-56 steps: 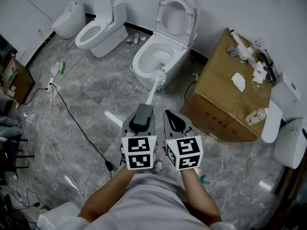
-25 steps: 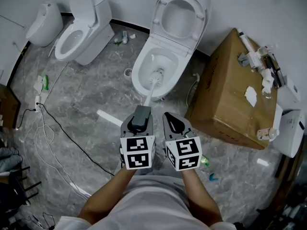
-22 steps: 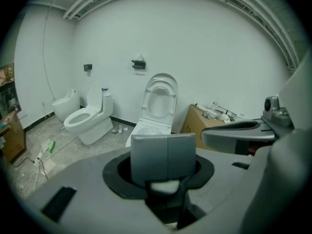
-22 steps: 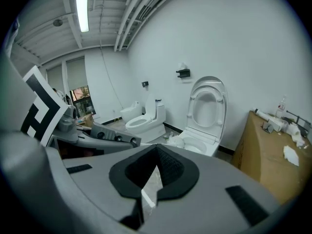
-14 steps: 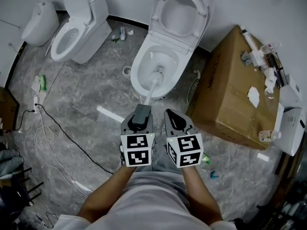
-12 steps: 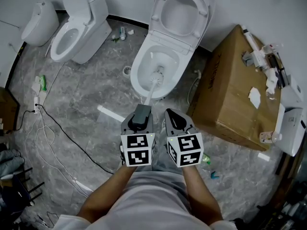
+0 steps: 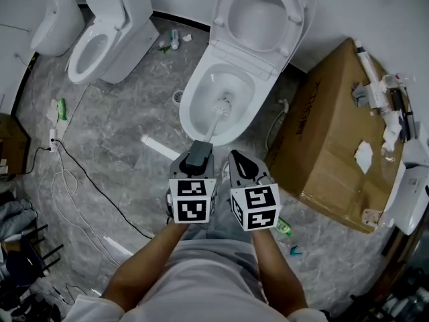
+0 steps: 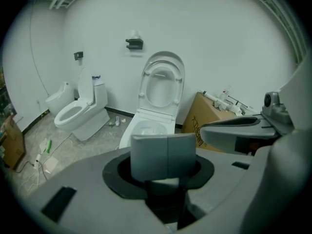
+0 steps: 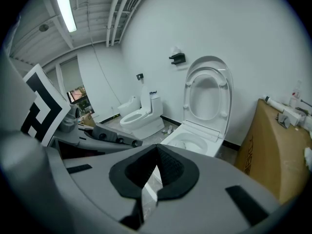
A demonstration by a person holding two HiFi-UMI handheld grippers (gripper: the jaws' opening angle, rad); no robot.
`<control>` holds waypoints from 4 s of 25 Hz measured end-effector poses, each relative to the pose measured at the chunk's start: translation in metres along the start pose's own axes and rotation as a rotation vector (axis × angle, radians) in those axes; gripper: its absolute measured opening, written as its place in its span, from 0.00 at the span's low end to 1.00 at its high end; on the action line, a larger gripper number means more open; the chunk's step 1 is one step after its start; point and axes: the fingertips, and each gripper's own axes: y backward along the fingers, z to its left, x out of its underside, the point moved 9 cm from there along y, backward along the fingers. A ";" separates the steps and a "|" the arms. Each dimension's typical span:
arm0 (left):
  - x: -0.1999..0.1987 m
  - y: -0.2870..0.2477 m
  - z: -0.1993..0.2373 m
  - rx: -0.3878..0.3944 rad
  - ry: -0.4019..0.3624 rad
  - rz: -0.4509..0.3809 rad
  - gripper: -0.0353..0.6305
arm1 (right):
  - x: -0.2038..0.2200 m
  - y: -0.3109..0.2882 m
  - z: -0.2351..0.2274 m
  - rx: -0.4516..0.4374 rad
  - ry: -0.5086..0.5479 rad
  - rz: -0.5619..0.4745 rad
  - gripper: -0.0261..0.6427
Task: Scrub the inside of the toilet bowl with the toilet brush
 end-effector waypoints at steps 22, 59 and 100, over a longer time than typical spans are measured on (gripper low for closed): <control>-0.027 -0.185 0.000 0.084 -0.010 0.185 0.29 | 0.005 -0.124 -0.137 -0.058 -0.071 0.043 0.04; -0.015 -0.340 0.052 0.207 -0.046 0.113 0.29 | 0.065 -0.235 -0.166 -0.001 -0.075 0.068 0.04; 0.002 -0.260 0.109 -0.101 0.012 0.232 0.29 | 0.041 -0.248 -0.137 -0.136 -0.035 0.120 0.04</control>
